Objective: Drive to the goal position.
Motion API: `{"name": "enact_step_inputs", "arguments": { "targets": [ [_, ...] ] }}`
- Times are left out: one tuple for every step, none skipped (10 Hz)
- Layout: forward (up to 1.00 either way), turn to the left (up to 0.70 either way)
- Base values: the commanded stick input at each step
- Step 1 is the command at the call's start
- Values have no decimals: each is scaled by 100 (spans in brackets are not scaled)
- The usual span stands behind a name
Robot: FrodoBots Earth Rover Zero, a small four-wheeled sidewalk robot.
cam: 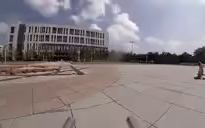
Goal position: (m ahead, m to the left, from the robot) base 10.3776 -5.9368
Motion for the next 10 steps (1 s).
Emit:
{"name": "enact_step_inputs", "arguments": {
  "targets": [
    [70, 5],
    [70, 5],
    [70, 5],
    [70, 5],
    [70, 5],
    [70, 5],
    [70, 5],
    [70, -26],
    [70, -30],
    [70, -30]
  ]
}}
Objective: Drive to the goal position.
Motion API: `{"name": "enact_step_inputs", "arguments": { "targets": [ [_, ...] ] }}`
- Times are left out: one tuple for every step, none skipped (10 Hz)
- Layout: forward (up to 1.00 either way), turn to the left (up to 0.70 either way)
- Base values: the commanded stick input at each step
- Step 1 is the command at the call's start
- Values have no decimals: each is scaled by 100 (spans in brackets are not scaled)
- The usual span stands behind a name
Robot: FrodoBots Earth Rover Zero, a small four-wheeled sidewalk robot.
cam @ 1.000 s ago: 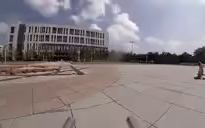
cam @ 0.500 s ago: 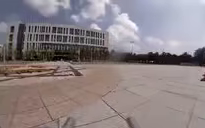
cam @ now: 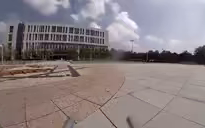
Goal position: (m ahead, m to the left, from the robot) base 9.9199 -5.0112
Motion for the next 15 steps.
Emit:
{"name": "enact_step_inputs", "arguments": {
  "targets": [
    [70, -30],
    [70, -30],
    [70, -18],
    [70, 5],
    [70, 5],
    [70, 5],
    [70, 5],
    [70, 5],
    [70, 5],
    [70, 5],
    [70, 5],
    [70, 5],
    [70, 5],
    [70, 5],
    [70, 5]
  ]
}}
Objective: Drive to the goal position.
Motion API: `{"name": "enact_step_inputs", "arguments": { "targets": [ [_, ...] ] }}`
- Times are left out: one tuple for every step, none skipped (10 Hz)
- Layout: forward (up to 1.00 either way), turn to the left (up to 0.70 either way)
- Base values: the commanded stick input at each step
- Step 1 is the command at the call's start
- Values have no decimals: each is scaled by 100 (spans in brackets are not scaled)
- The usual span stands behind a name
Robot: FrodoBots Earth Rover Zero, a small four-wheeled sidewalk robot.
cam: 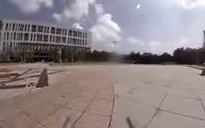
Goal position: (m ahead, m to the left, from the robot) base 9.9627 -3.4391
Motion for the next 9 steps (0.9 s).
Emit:
{"name": "enact_step_inputs", "arguments": {
  "targets": [
    [70, 5],
    [70, 5],
    [70, 5],
    [70, -4],
    [70, -16],
    [70, -17],
    [70, -18],
    [70, -12],
    [70, 5]
  ]
}}
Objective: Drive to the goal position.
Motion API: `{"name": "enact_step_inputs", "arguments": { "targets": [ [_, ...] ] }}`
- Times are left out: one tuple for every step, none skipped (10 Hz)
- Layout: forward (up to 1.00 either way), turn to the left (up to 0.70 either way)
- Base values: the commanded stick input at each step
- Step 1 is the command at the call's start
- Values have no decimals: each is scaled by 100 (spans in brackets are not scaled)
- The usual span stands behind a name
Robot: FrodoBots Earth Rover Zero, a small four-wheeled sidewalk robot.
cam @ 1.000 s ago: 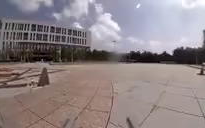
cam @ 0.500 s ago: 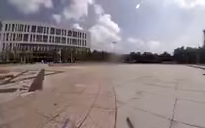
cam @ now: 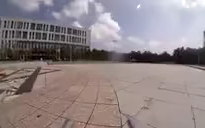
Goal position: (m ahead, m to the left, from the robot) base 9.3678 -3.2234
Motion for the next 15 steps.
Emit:
{"name": "enact_step_inputs", "arguments": {
  "targets": [
    [70, 5],
    [70, 5],
    [70, 5],
    [70, 5],
    [70, 5],
    [70, 5],
    [70, 5],
    [70, 5],
    [70, 2],
    [70, -23],
    [70, -30],
    [70, -30],
    [70, -30],
    [70, -30],
    [70, -30]
  ]
}}
